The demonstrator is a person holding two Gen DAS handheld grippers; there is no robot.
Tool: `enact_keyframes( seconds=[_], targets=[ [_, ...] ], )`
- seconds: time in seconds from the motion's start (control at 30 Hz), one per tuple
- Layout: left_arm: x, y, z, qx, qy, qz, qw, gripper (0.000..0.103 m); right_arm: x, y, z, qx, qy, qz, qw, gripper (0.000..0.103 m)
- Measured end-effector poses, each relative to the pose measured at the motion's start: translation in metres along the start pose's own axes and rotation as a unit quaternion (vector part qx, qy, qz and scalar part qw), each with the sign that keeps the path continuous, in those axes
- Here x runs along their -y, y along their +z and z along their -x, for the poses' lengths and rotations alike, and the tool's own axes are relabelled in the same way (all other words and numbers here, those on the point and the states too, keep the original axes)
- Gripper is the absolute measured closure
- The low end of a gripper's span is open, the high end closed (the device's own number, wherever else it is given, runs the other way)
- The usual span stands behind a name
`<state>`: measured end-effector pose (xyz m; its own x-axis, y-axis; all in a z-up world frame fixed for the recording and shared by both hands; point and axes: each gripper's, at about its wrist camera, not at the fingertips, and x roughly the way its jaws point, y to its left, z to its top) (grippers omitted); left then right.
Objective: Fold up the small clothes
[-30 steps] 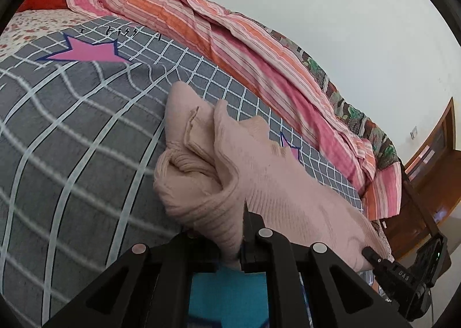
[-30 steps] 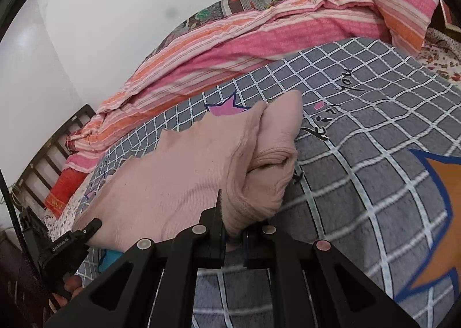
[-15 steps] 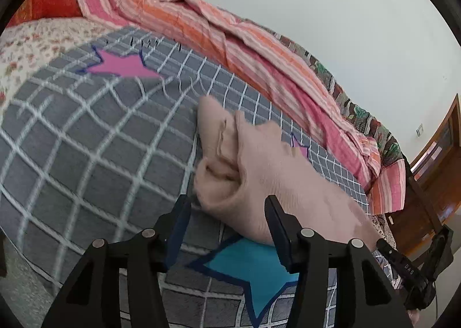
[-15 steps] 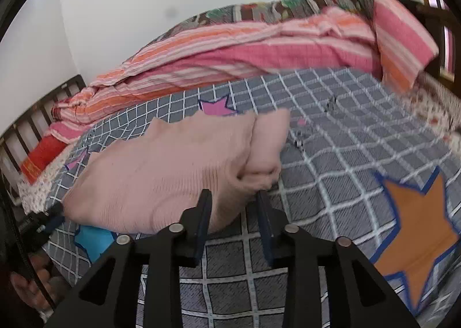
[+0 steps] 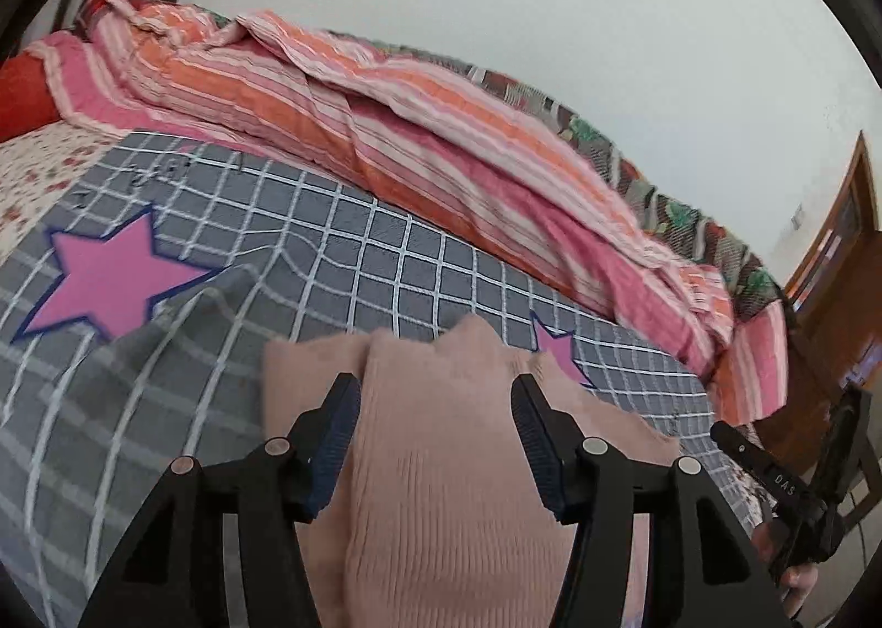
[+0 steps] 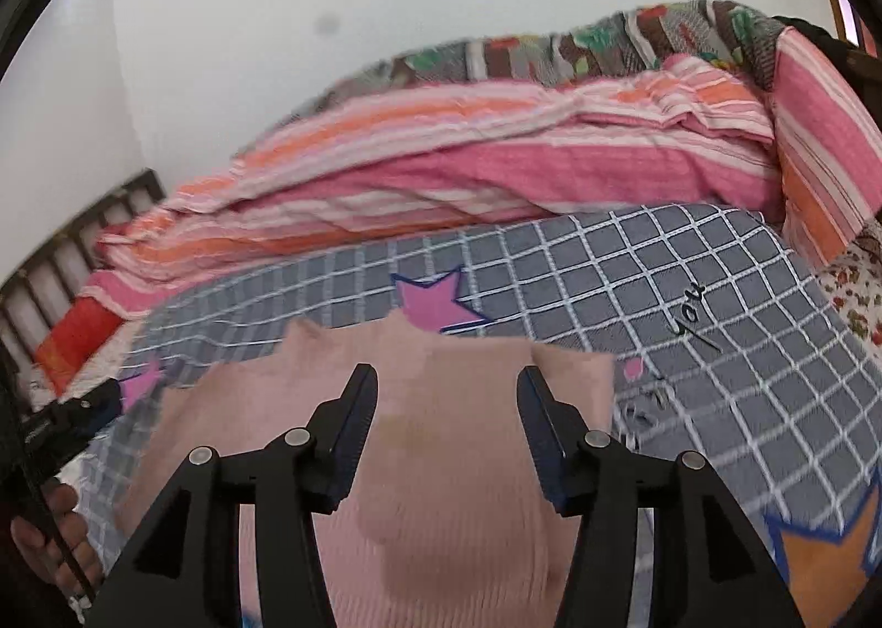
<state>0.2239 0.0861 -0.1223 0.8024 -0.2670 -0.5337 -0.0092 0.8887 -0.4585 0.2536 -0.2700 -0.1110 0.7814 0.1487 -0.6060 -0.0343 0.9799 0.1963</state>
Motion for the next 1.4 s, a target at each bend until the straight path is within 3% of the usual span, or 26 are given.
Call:
enact_keyframes(
  seconds=[0.13, 0.27, 0.4, 0.43, 0.5, 0.53, 0.73, 0.83, 0.97, 1.03, 1.1, 1.13, 1.2, 1.23, 1.27, 1.4],
  targets=[
    [-0.003, 0.014, -0.047, -0.025, 0.032, 0.007, 0.9991, 0.048, 0.003, 0.018, -0.042, -0.032, -0.026, 0.003, 0.999, 0.051],
    [-0.021, 0.005, -0.083, -0.069, 0.054, 0.025, 0.9959, 0.052, 0.016, 0.005, -0.079, -0.081, -0.058, 0.011, 0.995, 0.051],
    [-0.032, -0.005, -0.088, -0.068, 0.054, 0.04, 0.9955, 0.076, 0.034, -0.012, -0.102, -0.12, -0.047, -0.017, 0.992, 0.054],
    [-0.032, -0.005, -0.085, -0.06, 0.048, 0.04, 0.9963, 0.079, 0.036, -0.012, -0.103, -0.122, -0.042, -0.021, 0.991, 0.058],
    [-0.033, -0.005, -0.086, -0.058, 0.047, 0.041, 0.9964, 0.094, 0.038, -0.009, -0.102, -0.116, -0.026, -0.024, 0.993, 0.082],
    [-0.033, -0.005, -0.086, -0.056, 0.044, 0.04, 0.9966, 0.095, 0.038, -0.01, -0.103, -0.118, -0.016, -0.024, 0.993, 0.097],
    [-0.033, 0.002, -0.066, 0.0, 0.044, 0.035, 0.9984, 0.096, 0.031, 0.005, -0.089, -0.072, 0.024, -0.017, 0.997, 0.098],
    [-0.038, 0.002, -0.073, -0.021, 0.063, 0.042, 0.9969, 0.096, 0.029, 0.005, -0.103, -0.087, -0.003, -0.012, 0.996, 0.098],
    [-0.04, 0.001, -0.082, -0.049, 0.067, 0.044, 0.9956, 0.092, 0.037, -0.003, -0.12, -0.125, -0.014, -0.034, 0.991, 0.097],
    [-0.041, 0.002, -0.08, -0.05, 0.06, 0.044, 0.996, 0.082, 0.037, -0.001, -0.111, -0.11, -0.015, -0.037, 0.993, 0.091],
    [-0.043, 0.003, -0.077, -0.05, 0.05, 0.05, 0.9963, 0.066, 0.031, 0.001, -0.099, -0.094, -0.038, -0.024, 0.995, 0.091],
    [-0.045, 0.003, -0.074, -0.045, 0.041, 0.053, 0.9968, 0.064, 0.023, 0.002, -0.09, -0.085, -0.043, -0.012, 0.995, 0.09],
    [-0.049, 0.005, -0.065, -0.034, 0.034, 0.054, 0.9974, 0.056, 0.005, 0.002, -0.077, -0.072, -0.037, 0.012, 0.997, 0.075],
    [-0.05, 0.006, -0.061, -0.031, 0.031, 0.053, 0.9976, 0.05, -0.005, 0.002, -0.072, -0.069, -0.032, 0.025, 0.997, 0.061],
    [-0.053, 0.007, -0.057, -0.027, 0.027, 0.05, 0.998, 0.049, -0.019, -0.002, -0.064, -0.069, -0.019, 0.041, 0.997, 0.053],
    [-0.062, 0.009, -0.043, -0.02, 0.035, 0.041, 0.9983, 0.045, -0.068, -0.02, -0.062, -0.094, 0.027, 0.069, 0.993, 0.053]
  ],
)
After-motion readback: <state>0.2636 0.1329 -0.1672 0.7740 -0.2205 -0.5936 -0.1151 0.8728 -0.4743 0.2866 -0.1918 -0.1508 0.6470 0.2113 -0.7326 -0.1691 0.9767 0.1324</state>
